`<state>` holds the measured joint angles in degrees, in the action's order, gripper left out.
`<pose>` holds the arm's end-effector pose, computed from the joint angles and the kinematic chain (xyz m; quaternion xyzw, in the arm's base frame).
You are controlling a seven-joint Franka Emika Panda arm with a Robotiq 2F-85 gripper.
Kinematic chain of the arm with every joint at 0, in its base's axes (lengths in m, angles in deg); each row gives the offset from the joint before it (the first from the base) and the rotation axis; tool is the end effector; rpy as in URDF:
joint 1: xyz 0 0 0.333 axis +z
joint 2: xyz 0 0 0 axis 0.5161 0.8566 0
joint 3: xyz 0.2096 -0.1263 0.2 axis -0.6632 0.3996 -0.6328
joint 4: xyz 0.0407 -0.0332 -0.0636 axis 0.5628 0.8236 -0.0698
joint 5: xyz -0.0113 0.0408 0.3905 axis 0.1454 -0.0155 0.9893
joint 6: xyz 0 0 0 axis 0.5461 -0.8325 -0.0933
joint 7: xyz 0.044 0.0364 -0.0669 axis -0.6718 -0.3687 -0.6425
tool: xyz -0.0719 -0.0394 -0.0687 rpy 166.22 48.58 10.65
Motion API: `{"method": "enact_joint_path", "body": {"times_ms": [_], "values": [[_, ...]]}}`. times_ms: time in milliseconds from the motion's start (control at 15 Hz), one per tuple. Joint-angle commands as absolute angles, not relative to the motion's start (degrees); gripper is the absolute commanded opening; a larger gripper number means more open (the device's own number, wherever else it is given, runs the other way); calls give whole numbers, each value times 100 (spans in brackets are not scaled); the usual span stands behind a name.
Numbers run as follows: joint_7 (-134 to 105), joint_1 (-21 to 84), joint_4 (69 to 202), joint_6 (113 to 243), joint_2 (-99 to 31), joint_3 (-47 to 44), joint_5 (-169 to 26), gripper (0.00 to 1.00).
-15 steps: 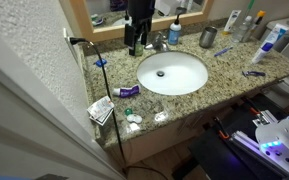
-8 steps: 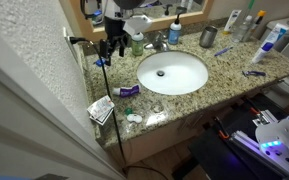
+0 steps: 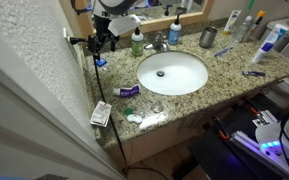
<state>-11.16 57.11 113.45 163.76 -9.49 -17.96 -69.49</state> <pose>0.6216 0.4392 0.3694 -0.9652 -0.2396 -0.0554 0.0894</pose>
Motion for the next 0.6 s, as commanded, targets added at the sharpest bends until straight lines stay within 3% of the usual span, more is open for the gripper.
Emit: {"method": "enact_joint_path", "body": {"times_ms": [0,533], "values": [[-1004,5719,11293,16315,-828,-1727,-6978,100],[-516,5700,9829,17424,668,-1399,-6706,100]]}}
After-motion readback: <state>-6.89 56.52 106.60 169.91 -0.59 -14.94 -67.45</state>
